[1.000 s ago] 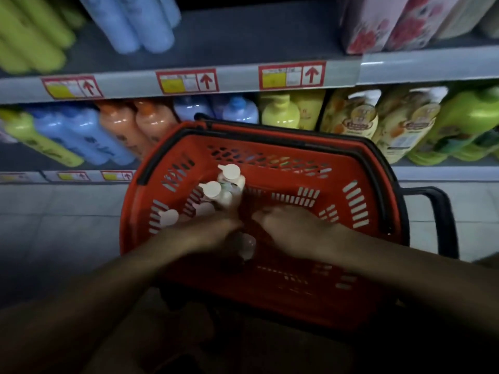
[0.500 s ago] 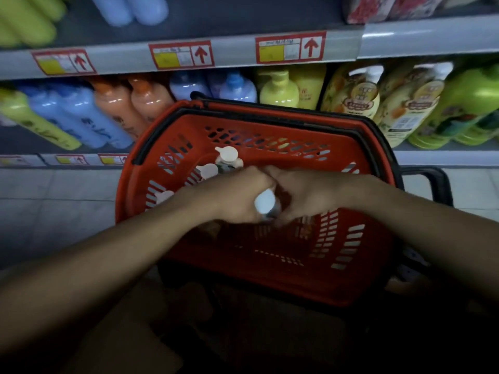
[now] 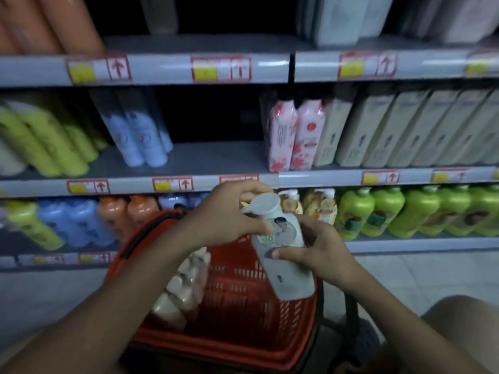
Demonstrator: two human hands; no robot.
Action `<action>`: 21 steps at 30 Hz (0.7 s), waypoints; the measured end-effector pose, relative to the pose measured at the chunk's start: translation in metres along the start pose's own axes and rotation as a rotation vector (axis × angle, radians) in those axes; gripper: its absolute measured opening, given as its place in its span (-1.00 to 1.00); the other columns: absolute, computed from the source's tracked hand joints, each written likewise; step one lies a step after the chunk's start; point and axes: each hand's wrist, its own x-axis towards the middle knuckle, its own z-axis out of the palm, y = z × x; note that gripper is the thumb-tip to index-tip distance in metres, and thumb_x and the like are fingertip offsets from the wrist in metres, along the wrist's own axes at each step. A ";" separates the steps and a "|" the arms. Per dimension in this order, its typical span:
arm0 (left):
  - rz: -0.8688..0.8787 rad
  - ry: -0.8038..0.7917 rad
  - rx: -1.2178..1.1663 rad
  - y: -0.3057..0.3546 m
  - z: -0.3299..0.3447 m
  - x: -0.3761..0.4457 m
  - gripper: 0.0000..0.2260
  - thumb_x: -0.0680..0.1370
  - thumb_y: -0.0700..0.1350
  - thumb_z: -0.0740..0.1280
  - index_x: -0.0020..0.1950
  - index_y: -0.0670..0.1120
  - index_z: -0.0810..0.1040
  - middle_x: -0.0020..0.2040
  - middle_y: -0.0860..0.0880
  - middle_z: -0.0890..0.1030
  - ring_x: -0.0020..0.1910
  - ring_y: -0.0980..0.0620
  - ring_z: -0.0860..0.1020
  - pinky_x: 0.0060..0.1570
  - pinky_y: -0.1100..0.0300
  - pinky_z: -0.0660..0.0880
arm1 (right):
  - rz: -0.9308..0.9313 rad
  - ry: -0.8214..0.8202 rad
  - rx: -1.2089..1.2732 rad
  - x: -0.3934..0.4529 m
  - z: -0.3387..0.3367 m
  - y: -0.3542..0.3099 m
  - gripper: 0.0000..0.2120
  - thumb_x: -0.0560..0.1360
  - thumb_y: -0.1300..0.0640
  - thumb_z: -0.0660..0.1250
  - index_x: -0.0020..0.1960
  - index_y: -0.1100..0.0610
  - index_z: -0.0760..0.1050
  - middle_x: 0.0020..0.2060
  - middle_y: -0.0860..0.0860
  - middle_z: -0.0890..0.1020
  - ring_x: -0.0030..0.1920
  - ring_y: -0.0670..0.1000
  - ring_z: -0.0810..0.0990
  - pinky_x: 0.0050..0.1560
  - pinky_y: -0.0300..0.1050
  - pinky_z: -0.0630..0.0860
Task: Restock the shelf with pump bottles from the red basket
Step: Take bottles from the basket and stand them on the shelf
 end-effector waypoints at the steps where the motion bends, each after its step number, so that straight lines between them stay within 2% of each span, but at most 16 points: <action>1: -0.014 0.067 -0.123 0.006 0.003 0.000 -0.52 0.35 -0.18 0.63 0.22 0.04 0.60 0.16 -0.04 0.70 -0.07 0.11 0.70 0.05 0.11 0.65 | 0.000 0.050 0.063 -0.002 -0.005 -0.010 -0.50 0.30 0.06 0.67 0.21 0.05 0.65 0.06 -0.03 0.76 0.08 0.04 0.75 0.06 0.10 0.68; 3: -0.040 0.158 -0.363 0.011 0.014 -0.011 -0.46 0.36 -0.15 0.62 0.29 0.01 0.55 0.20 -0.07 0.69 -0.02 0.09 0.71 0.03 0.22 0.61 | 0.005 0.167 0.219 -0.007 -0.015 -0.029 -0.60 0.35 0.13 0.61 0.17 0.11 0.68 0.03 0.01 0.78 0.08 0.11 0.75 -0.03 -0.02 0.69; 5: -0.057 0.132 -0.450 0.011 0.029 -0.029 -0.34 0.28 -0.04 0.64 0.34 0.04 0.51 0.21 -0.03 0.69 0.09 0.04 0.70 0.02 0.22 0.60 | -0.004 0.286 0.364 -0.012 -0.023 -0.050 -0.69 0.40 0.14 0.54 0.14 0.14 0.69 0.00 0.03 0.78 0.07 0.12 0.75 -0.09 -0.13 0.66; 9: -0.037 0.033 -0.521 0.024 0.062 -0.050 -0.26 0.33 -0.23 0.63 0.44 0.04 0.42 0.18 -0.03 0.71 0.13 0.00 0.70 0.01 0.20 0.61 | -0.078 0.390 0.434 -0.020 -0.028 -0.093 -0.63 0.42 -0.05 0.51 0.16 0.11 0.67 0.00 0.09 0.78 0.04 0.17 0.76 0.05 0.15 0.68; 12: 0.019 0.065 -0.583 0.044 0.061 -0.048 -0.20 0.24 -0.15 0.65 0.43 0.02 0.44 0.17 -0.03 0.72 0.13 -0.07 0.70 0.05 0.05 0.63 | -0.121 0.419 0.439 -0.026 -0.035 -0.123 -0.57 0.42 -0.07 0.49 0.23 0.07 0.61 0.00 0.08 0.78 0.00 0.13 0.77 0.04 0.14 0.68; 15: 0.052 0.117 -0.667 0.064 0.050 -0.042 -0.22 0.22 -0.13 0.63 0.41 0.00 0.48 0.15 -0.08 0.73 0.12 -0.12 0.70 0.10 -0.06 0.63 | -0.163 0.406 0.391 -0.031 -0.045 -0.147 -0.59 0.43 -0.08 0.47 0.22 0.06 0.61 0.04 0.02 0.77 0.04 0.06 0.76 0.05 0.08 0.69; 18: 0.062 0.103 -0.769 0.083 0.054 -0.041 -0.38 0.36 -0.20 0.59 0.40 -0.07 0.51 0.14 -0.17 0.72 0.13 -0.20 0.69 0.13 -0.09 0.60 | -0.129 0.335 0.266 -0.044 -0.054 -0.149 -0.65 0.46 -0.01 0.51 0.21 0.01 0.61 0.04 -0.01 0.77 0.00 0.00 0.76 -0.01 0.00 0.71; 21: 0.066 0.105 -0.829 0.096 0.052 -0.038 -0.50 0.42 -0.15 0.56 0.34 -0.07 0.57 0.16 -0.19 0.71 0.14 -0.21 0.69 0.16 -0.15 0.59 | -0.073 0.313 0.240 -0.059 -0.057 -0.137 -0.54 0.38 -0.10 0.60 0.22 0.03 0.63 0.04 0.02 0.76 0.01 0.03 0.77 0.06 0.11 0.70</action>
